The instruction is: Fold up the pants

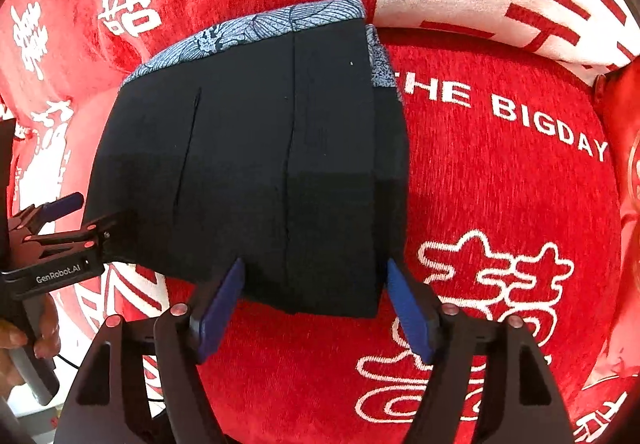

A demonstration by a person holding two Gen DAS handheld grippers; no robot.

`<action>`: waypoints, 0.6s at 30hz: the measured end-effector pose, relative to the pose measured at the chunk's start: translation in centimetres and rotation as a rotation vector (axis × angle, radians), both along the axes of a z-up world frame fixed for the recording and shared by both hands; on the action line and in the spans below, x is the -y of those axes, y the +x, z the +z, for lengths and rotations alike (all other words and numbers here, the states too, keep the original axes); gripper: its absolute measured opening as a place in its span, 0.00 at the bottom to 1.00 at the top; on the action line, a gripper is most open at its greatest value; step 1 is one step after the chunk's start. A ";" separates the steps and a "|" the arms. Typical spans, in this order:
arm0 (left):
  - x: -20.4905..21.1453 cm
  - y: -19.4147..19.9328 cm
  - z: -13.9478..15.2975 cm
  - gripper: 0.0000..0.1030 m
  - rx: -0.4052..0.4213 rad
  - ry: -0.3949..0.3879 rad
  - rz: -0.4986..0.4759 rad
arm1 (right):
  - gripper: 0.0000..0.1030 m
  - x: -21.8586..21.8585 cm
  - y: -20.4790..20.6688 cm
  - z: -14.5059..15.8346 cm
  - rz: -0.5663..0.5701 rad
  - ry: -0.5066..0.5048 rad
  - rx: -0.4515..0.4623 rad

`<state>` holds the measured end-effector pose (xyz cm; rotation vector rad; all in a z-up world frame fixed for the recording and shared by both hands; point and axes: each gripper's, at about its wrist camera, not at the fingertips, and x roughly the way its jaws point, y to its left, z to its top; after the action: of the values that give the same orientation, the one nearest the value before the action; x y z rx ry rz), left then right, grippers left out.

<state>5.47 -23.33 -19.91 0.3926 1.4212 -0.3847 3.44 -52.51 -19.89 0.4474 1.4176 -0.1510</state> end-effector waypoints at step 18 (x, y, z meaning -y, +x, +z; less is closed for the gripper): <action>-1.4 1.5 -2.0 1.00 -0.056 -0.040 0.096 | 0.81 -0.1 0.0 0.3 -0.025 0.011 -0.015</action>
<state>7.02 -21.91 -21.92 0.2818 1.4792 -0.3476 3.40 -52.43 -19.57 0.4739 1.4288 -0.1676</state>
